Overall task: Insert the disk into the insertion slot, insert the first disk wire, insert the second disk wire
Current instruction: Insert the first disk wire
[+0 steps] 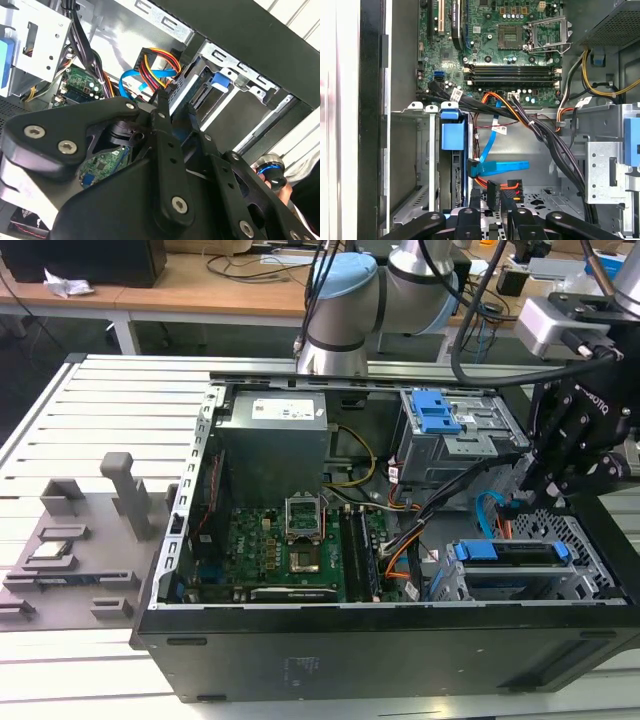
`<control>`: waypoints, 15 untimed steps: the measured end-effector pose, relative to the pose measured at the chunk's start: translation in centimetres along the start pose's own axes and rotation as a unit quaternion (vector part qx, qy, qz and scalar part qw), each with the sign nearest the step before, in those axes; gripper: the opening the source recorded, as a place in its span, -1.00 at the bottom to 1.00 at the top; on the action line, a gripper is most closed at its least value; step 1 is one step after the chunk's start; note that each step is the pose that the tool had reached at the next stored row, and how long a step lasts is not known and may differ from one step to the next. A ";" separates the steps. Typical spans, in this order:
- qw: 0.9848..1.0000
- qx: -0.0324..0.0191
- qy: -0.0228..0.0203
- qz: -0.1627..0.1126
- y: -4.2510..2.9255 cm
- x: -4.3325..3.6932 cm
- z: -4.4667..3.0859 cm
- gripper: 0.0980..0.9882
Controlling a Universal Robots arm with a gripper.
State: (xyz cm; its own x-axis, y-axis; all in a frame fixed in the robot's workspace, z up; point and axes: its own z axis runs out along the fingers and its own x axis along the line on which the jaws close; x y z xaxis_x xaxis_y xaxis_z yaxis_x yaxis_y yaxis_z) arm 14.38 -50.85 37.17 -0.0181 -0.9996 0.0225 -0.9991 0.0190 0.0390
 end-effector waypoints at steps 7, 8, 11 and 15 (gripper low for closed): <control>1.000 0.000 0.003 0.000 -0.02 -0.38 0.74 -0.54; 1.000 0.000 0.003 -0.001 -0.03 -0.40 0.90 -0.54; 1.000 0.000 0.004 -0.001 -0.05 -0.46 1.39 -0.54; 1.000 0.000 0.008 -0.001 -0.07 -0.49 2.00 -0.54</control>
State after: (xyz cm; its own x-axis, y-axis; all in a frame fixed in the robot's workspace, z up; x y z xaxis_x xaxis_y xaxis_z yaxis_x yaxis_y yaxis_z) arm 14.38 -50.40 35.15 -0.0156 -0.9991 0.0385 -0.9991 0.0171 0.0387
